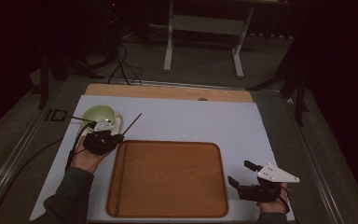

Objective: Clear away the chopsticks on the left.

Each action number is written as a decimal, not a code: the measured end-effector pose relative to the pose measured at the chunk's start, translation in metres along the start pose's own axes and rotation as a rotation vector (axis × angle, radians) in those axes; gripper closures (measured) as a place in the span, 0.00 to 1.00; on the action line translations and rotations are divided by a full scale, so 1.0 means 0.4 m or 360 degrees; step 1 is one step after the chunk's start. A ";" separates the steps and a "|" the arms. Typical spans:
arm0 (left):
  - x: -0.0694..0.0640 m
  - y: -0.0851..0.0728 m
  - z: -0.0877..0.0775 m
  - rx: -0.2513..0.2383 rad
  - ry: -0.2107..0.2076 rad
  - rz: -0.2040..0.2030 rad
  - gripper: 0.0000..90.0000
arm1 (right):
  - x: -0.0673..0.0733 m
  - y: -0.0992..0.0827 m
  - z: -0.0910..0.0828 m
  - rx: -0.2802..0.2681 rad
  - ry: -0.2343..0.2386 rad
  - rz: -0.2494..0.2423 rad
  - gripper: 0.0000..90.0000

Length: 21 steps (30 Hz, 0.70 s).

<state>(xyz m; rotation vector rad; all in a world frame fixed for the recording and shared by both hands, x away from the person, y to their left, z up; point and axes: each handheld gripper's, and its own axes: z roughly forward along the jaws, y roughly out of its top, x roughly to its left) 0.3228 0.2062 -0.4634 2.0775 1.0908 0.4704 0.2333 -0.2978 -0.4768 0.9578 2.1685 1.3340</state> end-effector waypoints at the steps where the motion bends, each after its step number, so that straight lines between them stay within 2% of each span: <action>1: -0.007 0.001 0.001 0.0002 -0.0006 0.0001 0.95 | 0.000 0.000 0.000 0.0000 0.0000 0.0000 0.15; 7: -0.030 0.002 0.008 -0.0008 -0.0034 0.0001 0.94 | 0.001 0.000 -0.001 -0.0003 0.0000 0.0003 0.15; 21: -0.093 -0.015 0.042 -0.0044 -0.0126 -0.0059 0.94 | 0.002 0.000 0.001 0.0001 0.0006 0.0001 0.15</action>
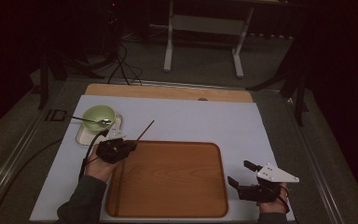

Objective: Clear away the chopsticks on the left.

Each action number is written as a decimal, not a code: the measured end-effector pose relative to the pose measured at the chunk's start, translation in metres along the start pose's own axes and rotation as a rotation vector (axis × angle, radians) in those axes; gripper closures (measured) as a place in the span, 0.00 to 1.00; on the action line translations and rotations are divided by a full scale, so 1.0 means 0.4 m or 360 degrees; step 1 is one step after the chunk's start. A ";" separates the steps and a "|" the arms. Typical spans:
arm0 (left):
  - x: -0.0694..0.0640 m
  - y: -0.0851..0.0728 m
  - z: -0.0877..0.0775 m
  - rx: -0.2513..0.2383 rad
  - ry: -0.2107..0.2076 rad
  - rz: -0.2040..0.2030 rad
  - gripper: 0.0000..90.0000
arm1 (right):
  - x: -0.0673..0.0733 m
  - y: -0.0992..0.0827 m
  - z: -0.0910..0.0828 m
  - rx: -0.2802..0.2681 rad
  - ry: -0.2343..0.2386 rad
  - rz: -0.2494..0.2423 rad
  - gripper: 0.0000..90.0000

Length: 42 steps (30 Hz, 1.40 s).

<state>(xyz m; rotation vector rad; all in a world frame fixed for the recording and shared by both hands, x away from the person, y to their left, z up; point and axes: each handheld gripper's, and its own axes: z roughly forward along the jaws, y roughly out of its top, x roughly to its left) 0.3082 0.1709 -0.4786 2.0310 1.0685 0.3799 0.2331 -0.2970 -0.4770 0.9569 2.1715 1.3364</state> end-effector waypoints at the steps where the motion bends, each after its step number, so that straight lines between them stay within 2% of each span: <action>1: -0.009 -0.003 0.009 -0.0008 -0.0017 -0.0020 0.94 | 0.000 0.000 0.000 0.0001 0.0000 0.0000 0.15; 6: -0.022 -0.006 0.022 -0.0005 -0.0039 -0.0026 0.94 | 0.000 0.000 0.000 -0.0002 -0.0001 -0.0001 0.15; 11: -0.033 -0.017 0.042 -0.0012 -0.0051 -0.0065 0.94 | 0.000 0.000 -0.002 -0.0006 -0.0001 0.0002 0.15; 16: -0.028 -0.030 0.048 -0.0008 -0.0044 -0.0093 0.94 | 0.000 0.000 -0.002 -0.0007 0.0000 0.0001 0.15; 17: -0.022 -0.037 0.050 -0.0001 -0.0037 -0.0115 0.94 | 0.000 0.000 -0.002 -0.0005 -0.0001 0.0001 0.15; 31: -0.008 -0.063 0.054 0.0007 -0.0002 -0.0167 0.94 | 0.001 0.000 0.000 -0.0001 0.0003 -0.0004 0.15; 42: -0.017 -0.061 0.061 -0.0019 -0.0035 -0.0198 0.94 | 0.001 0.001 0.000 -0.0003 0.0002 -0.0005 0.15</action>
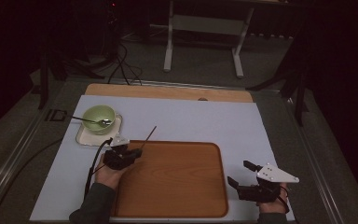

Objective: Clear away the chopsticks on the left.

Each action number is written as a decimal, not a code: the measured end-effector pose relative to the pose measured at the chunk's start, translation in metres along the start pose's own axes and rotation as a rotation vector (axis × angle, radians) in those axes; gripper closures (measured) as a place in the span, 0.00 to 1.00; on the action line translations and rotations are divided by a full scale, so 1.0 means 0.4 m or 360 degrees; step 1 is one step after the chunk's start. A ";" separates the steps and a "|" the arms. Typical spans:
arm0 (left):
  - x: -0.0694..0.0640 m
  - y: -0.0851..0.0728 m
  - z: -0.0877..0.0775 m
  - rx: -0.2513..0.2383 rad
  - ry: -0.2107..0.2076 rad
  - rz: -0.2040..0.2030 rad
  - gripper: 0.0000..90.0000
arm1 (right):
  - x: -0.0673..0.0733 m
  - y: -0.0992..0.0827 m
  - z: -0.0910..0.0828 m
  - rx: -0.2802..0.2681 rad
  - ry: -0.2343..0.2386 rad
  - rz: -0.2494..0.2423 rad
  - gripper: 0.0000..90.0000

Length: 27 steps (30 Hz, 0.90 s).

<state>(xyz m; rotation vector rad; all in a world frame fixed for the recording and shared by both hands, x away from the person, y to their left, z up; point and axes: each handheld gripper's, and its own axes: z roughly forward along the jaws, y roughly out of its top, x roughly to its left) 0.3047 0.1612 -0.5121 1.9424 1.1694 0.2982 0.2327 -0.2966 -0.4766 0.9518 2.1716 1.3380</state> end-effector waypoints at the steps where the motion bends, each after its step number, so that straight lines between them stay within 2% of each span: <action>1: 0.000 -0.001 0.000 0.0001 0.0004 0.0004 0.94 | 0.000 0.000 0.000 -0.0001 -0.0001 0.0001 0.15; 19: 0.019 -0.031 -0.037 -0.0017 0.0077 -0.0015 0.92 | 0.000 0.000 0.001 0.0004 0.0001 0.0001 0.15; 27: 0.030 -0.057 -0.056 0.0009 0.0122 -0.0033 0.90 | 0.001 0.000 0.002 0.0004 0.0001 0.0000 0.15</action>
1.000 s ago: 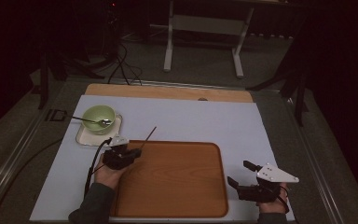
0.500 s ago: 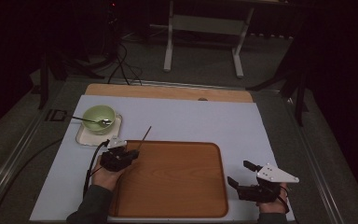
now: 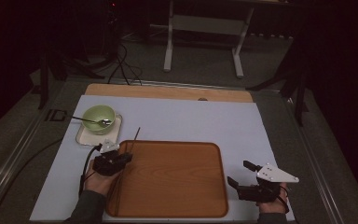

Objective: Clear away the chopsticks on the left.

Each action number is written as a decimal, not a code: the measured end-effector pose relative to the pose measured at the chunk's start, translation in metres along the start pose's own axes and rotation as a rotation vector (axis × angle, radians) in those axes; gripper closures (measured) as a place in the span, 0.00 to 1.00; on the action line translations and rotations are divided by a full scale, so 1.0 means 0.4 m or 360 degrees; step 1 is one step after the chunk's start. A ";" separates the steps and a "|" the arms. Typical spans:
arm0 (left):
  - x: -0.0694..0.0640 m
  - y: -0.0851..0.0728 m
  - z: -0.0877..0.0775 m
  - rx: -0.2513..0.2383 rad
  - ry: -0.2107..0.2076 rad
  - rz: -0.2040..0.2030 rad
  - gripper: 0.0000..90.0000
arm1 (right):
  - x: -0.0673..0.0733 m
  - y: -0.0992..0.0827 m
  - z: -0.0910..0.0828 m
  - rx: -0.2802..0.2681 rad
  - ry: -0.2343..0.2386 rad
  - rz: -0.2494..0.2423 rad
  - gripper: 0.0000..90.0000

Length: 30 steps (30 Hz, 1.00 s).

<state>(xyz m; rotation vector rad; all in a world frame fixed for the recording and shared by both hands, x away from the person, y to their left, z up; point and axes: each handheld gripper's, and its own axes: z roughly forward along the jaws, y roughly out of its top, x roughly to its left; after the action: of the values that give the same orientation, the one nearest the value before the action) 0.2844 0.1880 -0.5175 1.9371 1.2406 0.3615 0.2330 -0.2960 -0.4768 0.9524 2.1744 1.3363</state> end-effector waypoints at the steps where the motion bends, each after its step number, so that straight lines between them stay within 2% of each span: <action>1: 0.001 -0.002 -0.001 0.0000 0.0007 -0.0004 0.90 | 0.000 0.000 0.000 0.0001 0.0000 0.0000 0.15; 11: 0.007 -0.020 -0.017 0.0010 0.0064 -0.0016 0.88 | 0.001 0.000 0.001 0.0003 0.0001 -0.0001 0.15; 27: 0.002 -0.073 -0.033 0.0026 0.0146 -0.0097 0.84 | 0.001 0.000 0.001 0.0004 0.0000 0.0002 0.15; 30: -0.003 -0.082 -0.035 0.0030 0.0159 -0.0095 0.83 | 0.000 0.000 0.001 0.0003 0.0002 0.0003 0.15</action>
<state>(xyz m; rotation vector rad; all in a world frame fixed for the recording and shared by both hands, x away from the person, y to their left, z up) 0.2545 0.2004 -0.5325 1.9129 1.3676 0.4214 0.2332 -0.2956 -0.4770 0.9552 2.1766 1.3359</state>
